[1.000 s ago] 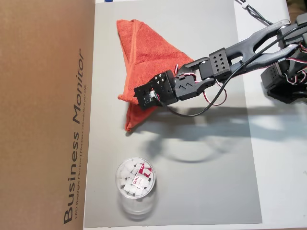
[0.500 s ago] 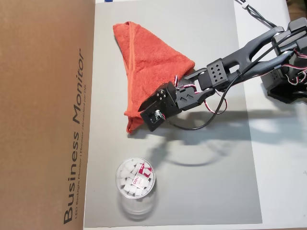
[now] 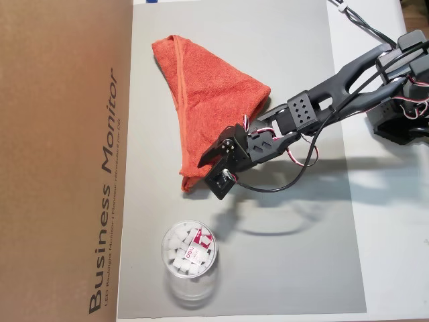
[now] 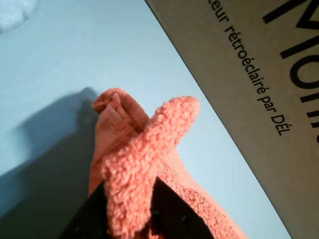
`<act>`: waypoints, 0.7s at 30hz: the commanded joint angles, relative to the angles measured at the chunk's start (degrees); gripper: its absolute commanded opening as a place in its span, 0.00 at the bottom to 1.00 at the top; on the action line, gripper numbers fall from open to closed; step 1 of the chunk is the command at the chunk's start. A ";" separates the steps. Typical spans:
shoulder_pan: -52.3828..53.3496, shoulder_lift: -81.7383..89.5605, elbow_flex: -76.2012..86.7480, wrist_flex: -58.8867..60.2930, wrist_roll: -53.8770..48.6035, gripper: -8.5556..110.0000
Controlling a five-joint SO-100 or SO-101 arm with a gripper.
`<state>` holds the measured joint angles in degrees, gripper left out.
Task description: Fold the blanket.
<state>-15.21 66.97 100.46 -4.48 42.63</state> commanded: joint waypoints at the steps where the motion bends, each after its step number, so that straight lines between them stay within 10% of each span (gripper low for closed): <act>1: -0.62 0.18 -4.31 3.25 -1.14 0.07; 21: -0.79 -0.97 -5.27 8.96 -1.14 0.15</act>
<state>-15.82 65.57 97.21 4.31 41.04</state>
